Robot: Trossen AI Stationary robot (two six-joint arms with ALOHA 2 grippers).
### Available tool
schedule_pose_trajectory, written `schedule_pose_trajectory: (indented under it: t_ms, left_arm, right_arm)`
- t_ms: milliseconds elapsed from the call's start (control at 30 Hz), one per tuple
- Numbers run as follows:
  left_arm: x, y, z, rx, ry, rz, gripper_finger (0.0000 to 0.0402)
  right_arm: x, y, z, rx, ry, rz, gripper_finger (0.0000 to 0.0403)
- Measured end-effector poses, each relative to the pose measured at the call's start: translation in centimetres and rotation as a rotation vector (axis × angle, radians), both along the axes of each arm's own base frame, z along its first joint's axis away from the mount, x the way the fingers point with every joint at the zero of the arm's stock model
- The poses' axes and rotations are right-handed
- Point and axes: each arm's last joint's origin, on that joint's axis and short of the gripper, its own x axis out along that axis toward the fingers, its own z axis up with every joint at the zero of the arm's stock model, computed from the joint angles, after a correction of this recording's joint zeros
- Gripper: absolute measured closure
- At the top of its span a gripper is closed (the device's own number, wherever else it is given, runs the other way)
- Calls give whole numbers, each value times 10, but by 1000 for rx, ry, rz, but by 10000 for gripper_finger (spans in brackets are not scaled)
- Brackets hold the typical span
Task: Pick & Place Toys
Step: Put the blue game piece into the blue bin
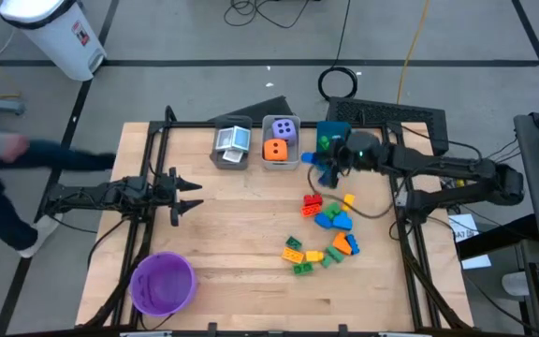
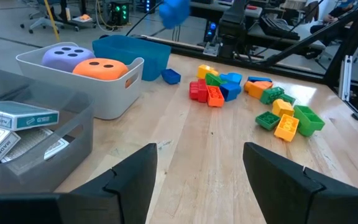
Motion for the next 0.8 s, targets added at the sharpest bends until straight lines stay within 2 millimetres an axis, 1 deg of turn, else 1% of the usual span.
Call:
schedule_pose_trajectory:
  t_ms: [133,333,533,633,800]
  left_arm:
    - [0,0,0,0,0,0,156]
    - [0,0,0,0,0,0,156]
    - [0,0,0,0,0,0,155]
    - [0,0,0,0,0,0,155]
    - [0,0,0,0,0,0,156]
  right_arm:
    - [-13,-26,-2,45,6,-144,399]
    - [-32,-57,-8,65,27,-302,399]
    - [-46,-81,-39,96,56,-421,399]
    - [-51,-86,-58,114,80,-449,399]
    - [-56,-91,-76,103,53,-482,399]
